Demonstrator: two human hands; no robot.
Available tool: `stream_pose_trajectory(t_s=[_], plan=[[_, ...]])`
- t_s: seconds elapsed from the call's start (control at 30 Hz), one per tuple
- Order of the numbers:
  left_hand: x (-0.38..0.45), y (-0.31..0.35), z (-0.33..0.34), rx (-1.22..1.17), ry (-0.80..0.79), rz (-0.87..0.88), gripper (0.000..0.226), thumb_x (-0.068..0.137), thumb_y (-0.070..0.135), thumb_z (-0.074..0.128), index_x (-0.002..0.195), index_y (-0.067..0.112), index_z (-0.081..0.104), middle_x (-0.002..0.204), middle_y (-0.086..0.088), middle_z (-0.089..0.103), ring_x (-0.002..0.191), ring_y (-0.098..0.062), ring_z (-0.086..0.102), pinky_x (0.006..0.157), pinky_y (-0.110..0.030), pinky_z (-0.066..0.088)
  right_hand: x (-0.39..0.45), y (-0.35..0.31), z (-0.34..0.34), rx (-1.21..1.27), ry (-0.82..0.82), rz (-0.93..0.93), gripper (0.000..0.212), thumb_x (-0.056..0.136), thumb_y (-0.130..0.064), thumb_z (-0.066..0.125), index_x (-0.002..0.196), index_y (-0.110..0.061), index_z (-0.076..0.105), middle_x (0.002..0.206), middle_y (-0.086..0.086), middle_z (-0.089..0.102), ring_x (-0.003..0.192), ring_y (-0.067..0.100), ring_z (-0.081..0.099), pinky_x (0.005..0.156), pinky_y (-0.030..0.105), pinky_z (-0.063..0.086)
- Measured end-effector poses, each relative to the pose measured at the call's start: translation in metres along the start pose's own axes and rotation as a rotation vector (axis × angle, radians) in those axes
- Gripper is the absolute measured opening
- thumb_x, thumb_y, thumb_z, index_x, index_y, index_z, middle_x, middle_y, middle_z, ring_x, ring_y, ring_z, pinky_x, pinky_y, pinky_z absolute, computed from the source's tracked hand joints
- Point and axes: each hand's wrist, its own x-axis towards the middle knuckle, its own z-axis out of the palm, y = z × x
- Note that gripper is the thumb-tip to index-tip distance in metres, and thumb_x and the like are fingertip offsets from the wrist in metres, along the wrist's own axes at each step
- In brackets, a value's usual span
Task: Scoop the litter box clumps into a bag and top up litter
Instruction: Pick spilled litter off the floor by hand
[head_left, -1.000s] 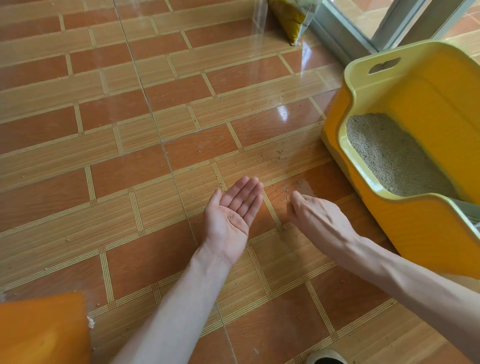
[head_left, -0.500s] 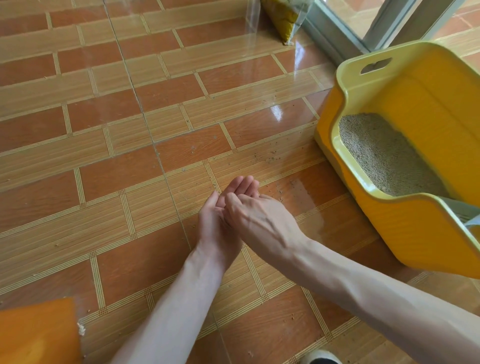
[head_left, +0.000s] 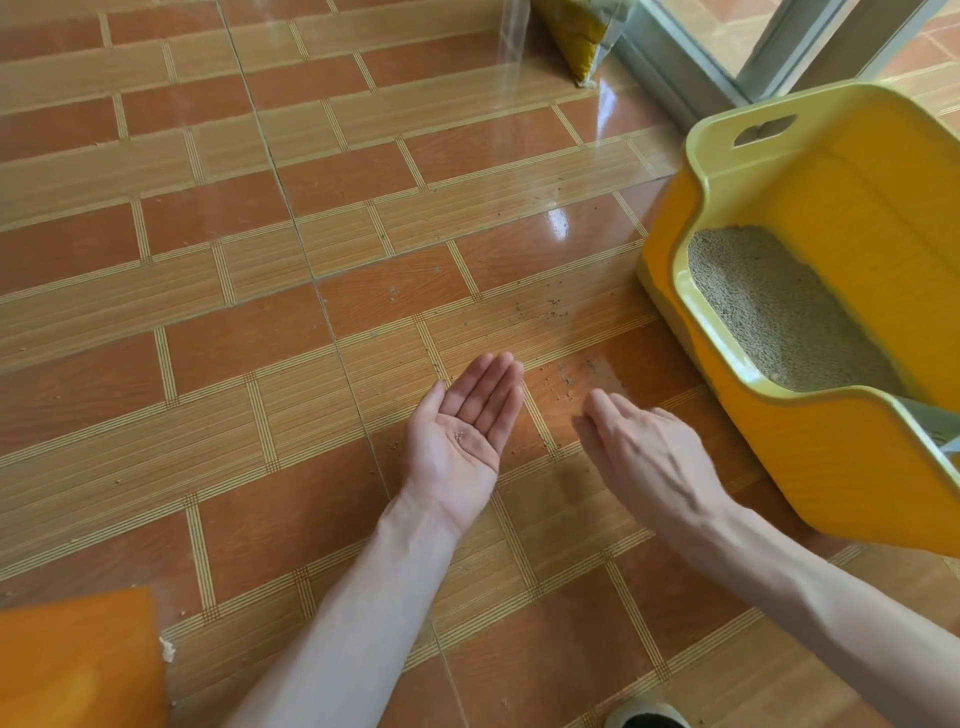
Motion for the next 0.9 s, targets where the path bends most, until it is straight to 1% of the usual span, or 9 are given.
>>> stream_pose_trajectory(t_s=[0.1,0.23,0.3,0.4,0.5,0.63,0.73,0.8,0.9], plan=[[-0.001,-0.001,0.002,0.011,0.014,-0.016,0.053,0.113,0.031,0.030,0.120,-0.004,0.069,0.127,-0.021,0.071,0.116,-0.032,0.071,0.096,-0.038,0.060,0.001,0.015,0.010,-0.147,-0.077,0.012,0.031,0.105,-0.045,0.037,0.097,-0.017,0.045,0.072,-0.005,0.044,0.054,0.021,0.059,0.058,0.035,0.048],[-0.001,-0.003,0.003,0.042,0.046,-0.012,0.053,0.113,0.032,0.028,0.123,-0.004,0.066,0.127,-0.021,0.071,0.117,-0.032,0.071,0.098,-0.039,0.058,0.008,0.019,0.021,-0.325,-0.118,-0.005,0.038,0.105,-0.053,0.036,0.098,-0.018,0.049,0.072,0.000,0.053,0.050,0.022,0.053,0.055,0.032,0.034],[0.000,-0.005,0.002,0.052,0.039,-0.009,0.054,0.113,0.033,0.028,0.124,-0.004,0.066,0.127,-0.021,0.071,0.118,-0.032,0.071,0.098,-0.039,0.058,0.010,0.017,0.023,-0.318,-0.114,-0.017,0.031,0.106,-0.045,0.041,0.098,-0.017,0.052,0.072,0.002,0.054,0.048,0.021,0.047,0.054,0.032,0.031],[0.000,-0.004,0.002,0.060,0.049,-0.009,0.054,0.113,0.033,0.027,0.124,-0.004,0.066,0.127,-0.021,0.071,0.117,-0.032,0.071,0.097,-0.038,0.059,0.011,0.014,0.024,-0.311,-0.087,-0.093,0.006,0.095,-0.013,0.057,0.100,-0.011,0.058,0.065,0.004,0.049,0.048,0.019,0.029,0.053,0.033,0.029],[0.000,-0.003,0.001,0.062,0.053,-0.003,0.054,0.113,0.033,0.028,0.125,-0.004,0.066,0.127,-0.021,0.071,0.118,-0.032,0.071,0.096,-0.038,0.059,0.014,0.010,0.021,-0.346,-0.153,-0.122,0.012,0.085,-0.001,0.060,0.094,-0.008,0.061,0.056,0.000,0.034,0.045,0.018,0.024,0.054,0.032,0.026],[0.000,-0.003,-0.001,0.072,0.058,0.001,0.053,0.113,0.033,0.029,0.124,-0.004,0.066,0.127,-0.021,0.071,0.118,-0.033,0.070,0.097,-0.038,0.059,0.021,0.001,0.017,-0.365,-0.254,-0.107,0.015,0.095,-0.004,0.055,0.083,-0.011,0.048,0.050,-0.005,0.029,0.042,0.014,0.019,0.056,0.032,0.030],[-0.001,-0.003,-0.002,0.065,0.057,0.002,0.054,0.113,0.033,0.028,0.124,-0.004,0.065,0.127,-0.021,0.071,0.117,-0.033,0.071,0.097,-0.039,0.059,0.024,0.000,0.016,-0.258,-0.303,-0.079,0.018,0.102,-0.008,0.039,0.085,-0.014,0.038,0.054,-0.005,0.042,0.045,0.016,0.034,0.074,0.034,0.046],[-0.001,-0.003,-0.003,0.072,0.055,0.008,0.055,0.113,0.033,0.027,0.125,-0.004,0.065,0.127,-0.021,0.071,0.117,-0.033,0.071,0.097,-0.039,0.059,0.024,-0.006,0.013,-0.187,-0.254,-0.060,0.023,0.101,-0.011,0.042,0.080,-0.017,0.033,0.052,-0.006,0.040,0.043,0.015,0.034,0.079,0.038,0.052],[0.002,-0.005,-0.008,0.089,0.074,0.027,0.056,0.113,0.034,0.025,0.124,-0.004,0.065,0.126,-0.021,0.072,0.116,-0.032,0.071,0.098,-0.038,0.058,0.020,-0.029,-0.003,-0.010,-0.082,-0.083,0.026,0.103,-0.019,0.042,0.080,-0.019,0.032,0.053,-0.009,0.034,0.042,0.013,0.031,0.065,0.034,0.050]])
